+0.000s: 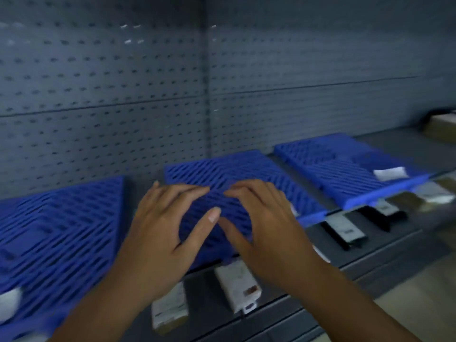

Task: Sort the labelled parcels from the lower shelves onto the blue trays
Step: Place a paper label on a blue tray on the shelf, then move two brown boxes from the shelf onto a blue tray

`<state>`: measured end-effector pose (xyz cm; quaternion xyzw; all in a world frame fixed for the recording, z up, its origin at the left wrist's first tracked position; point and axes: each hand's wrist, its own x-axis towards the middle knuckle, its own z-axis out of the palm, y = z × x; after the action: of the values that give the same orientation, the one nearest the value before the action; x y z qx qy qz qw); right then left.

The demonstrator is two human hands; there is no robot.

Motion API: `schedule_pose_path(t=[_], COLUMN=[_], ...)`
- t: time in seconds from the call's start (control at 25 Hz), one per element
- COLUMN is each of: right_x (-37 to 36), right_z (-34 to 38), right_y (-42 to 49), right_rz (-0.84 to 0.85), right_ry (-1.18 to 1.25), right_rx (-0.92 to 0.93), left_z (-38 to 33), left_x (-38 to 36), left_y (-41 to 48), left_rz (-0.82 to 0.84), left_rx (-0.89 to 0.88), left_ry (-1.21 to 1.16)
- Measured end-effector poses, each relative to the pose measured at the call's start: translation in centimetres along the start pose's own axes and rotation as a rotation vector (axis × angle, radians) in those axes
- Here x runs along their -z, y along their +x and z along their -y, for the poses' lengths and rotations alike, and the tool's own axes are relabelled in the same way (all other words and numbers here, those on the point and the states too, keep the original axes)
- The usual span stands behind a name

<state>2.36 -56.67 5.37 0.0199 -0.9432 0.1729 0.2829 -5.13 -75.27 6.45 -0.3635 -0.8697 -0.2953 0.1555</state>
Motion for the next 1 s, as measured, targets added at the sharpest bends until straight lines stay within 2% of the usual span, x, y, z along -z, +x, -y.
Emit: schedule_pose_path(t=[0.24, 0.48, 0.64, 0.84, 1.0], right_x=[13.2, 22.3, 25.5, 27.7, 30.2], right_z=[-14.8, -25.6, -32.3, -41.5, -48.8], right_y=[-5.2, -9.7, -11.8, -12.5, -11.2], right_rz=[-0.190, -0.223, -0.242, -0.209, -0.181], right_ry=[-0.151, -0.259, -0.307, -0.367, -0.405], right_rx=[-0.238, -0.368, -0.438, -0.513, -0.544], left_z=[-15.1, -28.1, -33.4, -38.5, -41.9], left_x=[-10.5, -21.0, -26.8, -34.6, -40.4], left_y=[8.5, 14.1, 17.7, 23.0, 28.1], left_rz=[0.068, 0.099, 0.163, 0.147, 0.160], left_rx=[-0.214, -0.344, -0.381, -0.423, -0.367], left_ry=[-0.124, -0.262, -0.323, -0.427, -0.510])
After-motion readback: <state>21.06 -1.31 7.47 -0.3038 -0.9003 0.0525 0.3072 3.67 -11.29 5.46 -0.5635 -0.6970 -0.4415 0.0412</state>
